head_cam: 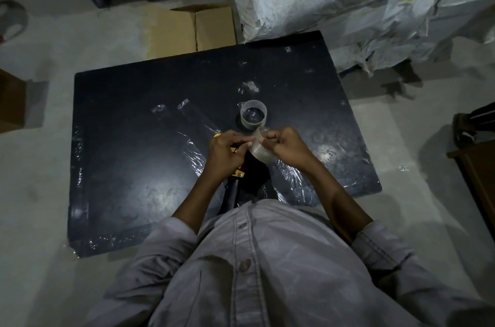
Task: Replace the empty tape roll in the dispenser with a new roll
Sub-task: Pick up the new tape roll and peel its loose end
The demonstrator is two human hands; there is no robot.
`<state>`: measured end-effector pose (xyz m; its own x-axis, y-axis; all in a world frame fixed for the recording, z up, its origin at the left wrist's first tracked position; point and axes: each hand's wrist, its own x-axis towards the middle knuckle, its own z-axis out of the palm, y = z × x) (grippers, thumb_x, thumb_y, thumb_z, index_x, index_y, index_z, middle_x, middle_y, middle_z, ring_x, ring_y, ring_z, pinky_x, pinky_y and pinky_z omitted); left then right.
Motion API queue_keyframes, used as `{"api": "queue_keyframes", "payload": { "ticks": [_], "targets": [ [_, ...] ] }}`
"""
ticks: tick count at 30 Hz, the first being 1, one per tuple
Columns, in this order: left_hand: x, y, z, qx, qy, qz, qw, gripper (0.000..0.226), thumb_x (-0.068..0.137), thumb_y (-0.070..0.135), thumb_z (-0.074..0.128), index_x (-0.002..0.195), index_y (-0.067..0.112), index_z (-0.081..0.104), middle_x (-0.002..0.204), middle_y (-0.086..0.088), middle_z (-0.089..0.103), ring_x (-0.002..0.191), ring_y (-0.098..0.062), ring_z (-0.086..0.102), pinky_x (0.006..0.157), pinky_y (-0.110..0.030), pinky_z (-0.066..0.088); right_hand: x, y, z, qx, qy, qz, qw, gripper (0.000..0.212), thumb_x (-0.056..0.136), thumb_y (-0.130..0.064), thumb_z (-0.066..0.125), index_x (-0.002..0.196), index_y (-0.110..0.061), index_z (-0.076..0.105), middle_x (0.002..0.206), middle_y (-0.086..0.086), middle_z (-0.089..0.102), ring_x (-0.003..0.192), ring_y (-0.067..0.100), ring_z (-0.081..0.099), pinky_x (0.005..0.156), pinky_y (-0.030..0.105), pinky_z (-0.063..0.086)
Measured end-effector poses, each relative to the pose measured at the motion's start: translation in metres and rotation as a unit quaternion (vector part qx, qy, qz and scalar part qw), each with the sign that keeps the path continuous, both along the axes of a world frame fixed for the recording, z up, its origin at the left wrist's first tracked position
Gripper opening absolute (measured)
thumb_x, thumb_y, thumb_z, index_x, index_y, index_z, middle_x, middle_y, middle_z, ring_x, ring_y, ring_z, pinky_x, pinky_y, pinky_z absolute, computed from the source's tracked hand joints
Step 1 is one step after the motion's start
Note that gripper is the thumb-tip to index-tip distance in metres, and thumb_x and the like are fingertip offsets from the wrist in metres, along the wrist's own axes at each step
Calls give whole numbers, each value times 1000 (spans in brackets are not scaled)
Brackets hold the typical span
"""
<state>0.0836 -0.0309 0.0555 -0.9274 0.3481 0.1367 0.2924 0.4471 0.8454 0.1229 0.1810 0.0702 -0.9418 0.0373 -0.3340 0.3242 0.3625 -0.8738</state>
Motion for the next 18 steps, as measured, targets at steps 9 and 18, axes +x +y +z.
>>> {"api": "queue_keyframes", "payload": {
  "ticks": [9, 18],
  "targets": [
    [-3, -4, -3, 70, -154, 39, 985, 25, 82, 8, 96, 104, 19, 90, 94, -1, 83, 79, -35, 79, 69, -48, 66, 0, 0, 4, 4, -8, 19, 1000, 24, 106, -14, 71, 85, -15, 82, 55, -15, 50, 55, 6, 42, 61, 29, 35],
    [-1, -5, -8, 102, -215, 51, 970, 9, 93, 9, 87, 101, 11, 85, 93, -11, 82, 86, -40, 81, 81, -62, 67, -2, 0, -5, 0, 4, 1, 1000, 22, 104, -28, 77, 108, -8, 84, 67, -16, 60, 61, -4, 51, 66, 26, 43]
  ]
}}
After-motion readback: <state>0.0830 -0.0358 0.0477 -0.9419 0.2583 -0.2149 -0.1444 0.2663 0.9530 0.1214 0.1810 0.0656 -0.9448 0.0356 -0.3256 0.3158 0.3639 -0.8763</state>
